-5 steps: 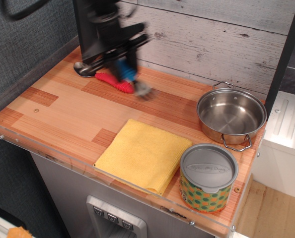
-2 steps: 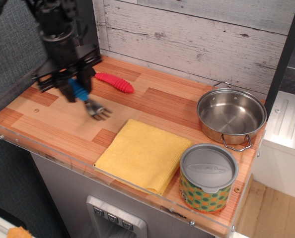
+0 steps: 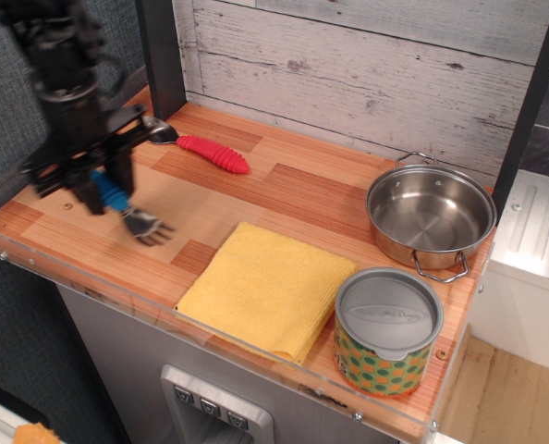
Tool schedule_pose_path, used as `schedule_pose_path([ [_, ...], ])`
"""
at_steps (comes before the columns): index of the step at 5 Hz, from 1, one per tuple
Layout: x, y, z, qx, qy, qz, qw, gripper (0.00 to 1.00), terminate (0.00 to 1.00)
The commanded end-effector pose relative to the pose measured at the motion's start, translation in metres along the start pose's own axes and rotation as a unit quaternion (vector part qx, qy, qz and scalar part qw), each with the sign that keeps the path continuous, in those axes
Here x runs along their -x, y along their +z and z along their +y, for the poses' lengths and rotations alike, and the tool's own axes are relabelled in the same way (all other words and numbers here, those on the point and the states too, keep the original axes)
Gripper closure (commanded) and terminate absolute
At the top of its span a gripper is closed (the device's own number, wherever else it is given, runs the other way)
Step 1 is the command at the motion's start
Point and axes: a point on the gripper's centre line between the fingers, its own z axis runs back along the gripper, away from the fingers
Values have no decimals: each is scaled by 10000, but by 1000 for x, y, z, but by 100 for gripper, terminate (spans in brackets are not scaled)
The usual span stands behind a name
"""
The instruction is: PICK UPTHE FORK AND PUT NEAR THE YELLOW TOWEL
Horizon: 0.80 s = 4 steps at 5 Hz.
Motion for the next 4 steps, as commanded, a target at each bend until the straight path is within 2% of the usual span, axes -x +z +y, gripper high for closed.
schedule_pose_path([
  [1, -14, 2, 21, -205, 424, -311, 9984, 100, 0],
  [4, -13, -22, 23, -577, 764, -524, 9940, 100, 0],
])
